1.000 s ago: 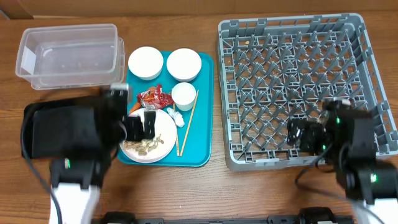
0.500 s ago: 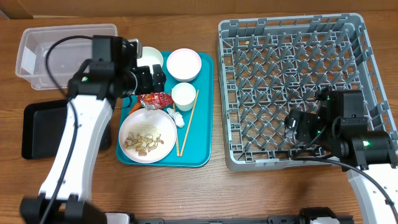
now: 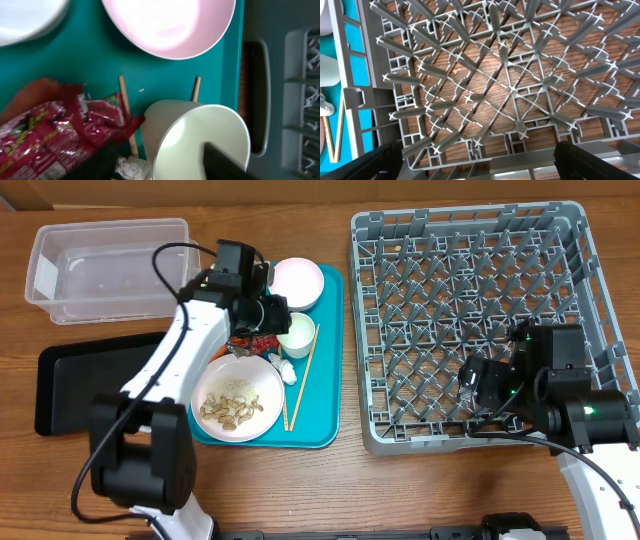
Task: Sort waste into correct bins and load items into the dishwasher
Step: 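Reach the left gripper to the white cup on the teal tray, then lift the white cup and pass it to the right gripper over the rack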
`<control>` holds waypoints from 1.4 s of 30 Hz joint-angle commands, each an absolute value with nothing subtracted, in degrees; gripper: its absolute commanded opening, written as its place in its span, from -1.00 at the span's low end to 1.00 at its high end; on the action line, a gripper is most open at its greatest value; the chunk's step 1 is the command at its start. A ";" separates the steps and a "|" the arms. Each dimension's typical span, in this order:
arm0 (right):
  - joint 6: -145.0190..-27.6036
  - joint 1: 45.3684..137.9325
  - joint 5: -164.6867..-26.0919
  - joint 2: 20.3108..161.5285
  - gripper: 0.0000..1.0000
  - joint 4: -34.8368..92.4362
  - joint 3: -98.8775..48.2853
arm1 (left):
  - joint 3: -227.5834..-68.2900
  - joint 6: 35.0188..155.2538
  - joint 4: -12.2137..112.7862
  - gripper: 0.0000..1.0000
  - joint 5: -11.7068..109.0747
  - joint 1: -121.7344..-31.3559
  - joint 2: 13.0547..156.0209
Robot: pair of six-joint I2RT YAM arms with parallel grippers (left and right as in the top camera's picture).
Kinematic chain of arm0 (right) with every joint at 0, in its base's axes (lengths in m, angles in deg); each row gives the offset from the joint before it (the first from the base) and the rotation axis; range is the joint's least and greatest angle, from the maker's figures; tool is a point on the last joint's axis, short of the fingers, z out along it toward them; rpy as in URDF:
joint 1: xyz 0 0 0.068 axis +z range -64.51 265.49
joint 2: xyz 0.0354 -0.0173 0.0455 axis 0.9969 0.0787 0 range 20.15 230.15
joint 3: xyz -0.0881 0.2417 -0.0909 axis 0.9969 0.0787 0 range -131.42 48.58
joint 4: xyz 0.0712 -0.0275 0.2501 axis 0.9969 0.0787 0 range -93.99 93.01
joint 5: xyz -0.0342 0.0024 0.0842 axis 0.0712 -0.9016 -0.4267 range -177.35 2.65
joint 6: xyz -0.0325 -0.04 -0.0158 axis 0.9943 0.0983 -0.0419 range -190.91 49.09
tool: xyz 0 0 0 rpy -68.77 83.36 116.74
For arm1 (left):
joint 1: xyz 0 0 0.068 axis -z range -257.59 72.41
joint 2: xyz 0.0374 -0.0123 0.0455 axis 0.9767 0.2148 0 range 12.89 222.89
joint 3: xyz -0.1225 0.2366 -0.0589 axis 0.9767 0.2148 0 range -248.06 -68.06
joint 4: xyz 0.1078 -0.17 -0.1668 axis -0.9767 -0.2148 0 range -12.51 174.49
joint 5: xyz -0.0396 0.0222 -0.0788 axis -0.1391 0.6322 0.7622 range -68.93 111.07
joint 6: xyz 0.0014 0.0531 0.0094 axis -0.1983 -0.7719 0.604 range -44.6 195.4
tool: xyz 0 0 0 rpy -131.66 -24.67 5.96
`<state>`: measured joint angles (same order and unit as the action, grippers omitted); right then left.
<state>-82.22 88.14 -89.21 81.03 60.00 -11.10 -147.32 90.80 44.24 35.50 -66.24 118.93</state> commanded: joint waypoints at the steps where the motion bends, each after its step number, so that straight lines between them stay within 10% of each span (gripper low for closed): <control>1: -81.85 88.03 -88.49 80.61 1.00 59.76 -12.56 | -148.13 90.89 44.64 -0.54 35.96 -65.56 120.90; 10: -81.87 88.03 -88.49 80.61 1.00 59.61 -12.56 | -148.16 90.89 44.20 -0.92 35.96 -65.56 120.90; 22: -87.69 84.95 -84.69 80.61 1.00 57.88 -13.48 | -156.77 90.84 37.42 -0.92 57.58 -69.02 119.87; 32: -58.66 78.59 -147.27 83.87 1.00 45.01 -13.48 | -157.38 92.00 41.42 -0.92 101.62 -68.97 120.13; 42: -58.68 81.37 -151.53 89.84 1.00 41.66 -13.48 | -157.38 93.53 41.79 -0.92 101.73 -61.45 120.13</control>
